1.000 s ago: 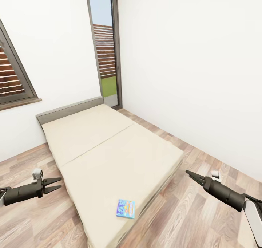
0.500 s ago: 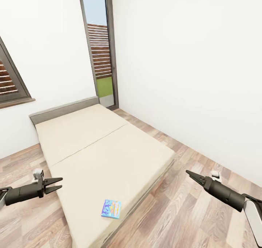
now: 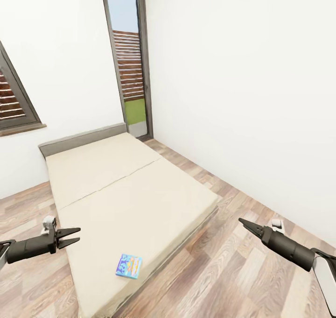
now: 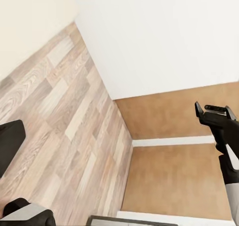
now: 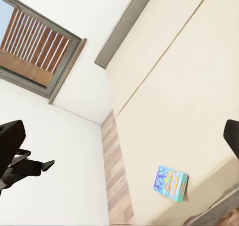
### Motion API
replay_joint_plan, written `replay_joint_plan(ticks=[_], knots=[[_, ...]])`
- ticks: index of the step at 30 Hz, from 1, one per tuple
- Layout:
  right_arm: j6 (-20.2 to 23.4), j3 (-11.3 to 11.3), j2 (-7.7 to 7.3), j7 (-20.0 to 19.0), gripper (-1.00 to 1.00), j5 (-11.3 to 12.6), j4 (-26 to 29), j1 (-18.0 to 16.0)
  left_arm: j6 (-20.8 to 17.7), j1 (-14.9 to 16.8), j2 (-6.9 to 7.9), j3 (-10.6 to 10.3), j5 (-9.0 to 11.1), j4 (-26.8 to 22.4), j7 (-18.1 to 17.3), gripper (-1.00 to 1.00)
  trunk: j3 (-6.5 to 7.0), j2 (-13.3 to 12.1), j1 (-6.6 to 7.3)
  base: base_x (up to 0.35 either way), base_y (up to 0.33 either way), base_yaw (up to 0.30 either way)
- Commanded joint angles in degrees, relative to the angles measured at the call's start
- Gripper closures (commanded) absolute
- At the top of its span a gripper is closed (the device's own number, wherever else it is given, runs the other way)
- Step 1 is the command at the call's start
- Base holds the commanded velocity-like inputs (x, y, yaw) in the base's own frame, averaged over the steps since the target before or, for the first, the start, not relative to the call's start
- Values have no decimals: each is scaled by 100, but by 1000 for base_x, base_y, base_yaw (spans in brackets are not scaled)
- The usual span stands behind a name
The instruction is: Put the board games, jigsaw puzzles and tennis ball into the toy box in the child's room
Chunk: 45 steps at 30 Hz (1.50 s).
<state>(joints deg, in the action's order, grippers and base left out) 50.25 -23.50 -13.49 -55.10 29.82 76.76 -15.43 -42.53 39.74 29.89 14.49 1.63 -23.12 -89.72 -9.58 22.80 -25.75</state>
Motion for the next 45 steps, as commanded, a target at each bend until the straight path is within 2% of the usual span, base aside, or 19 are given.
replay_joint_plan(ticks=[1,18,45], knots=[[26,-7,-2,-15,-100,6,2,-4,-61,7,-1,8,-17,0,-28,-100,-12,12,-3,0,-299,250],[29,-6,-4,-27,-100,6,32,-4,-59,7,-9,9,-22,0,-28,-100,-12,12,-3,0,-273,283],[31,-5,-4,-28,-100,6,51,-4,-62,7,-18,10,-31,0,-28,-100,-12,12,-3,0,-14,292]])
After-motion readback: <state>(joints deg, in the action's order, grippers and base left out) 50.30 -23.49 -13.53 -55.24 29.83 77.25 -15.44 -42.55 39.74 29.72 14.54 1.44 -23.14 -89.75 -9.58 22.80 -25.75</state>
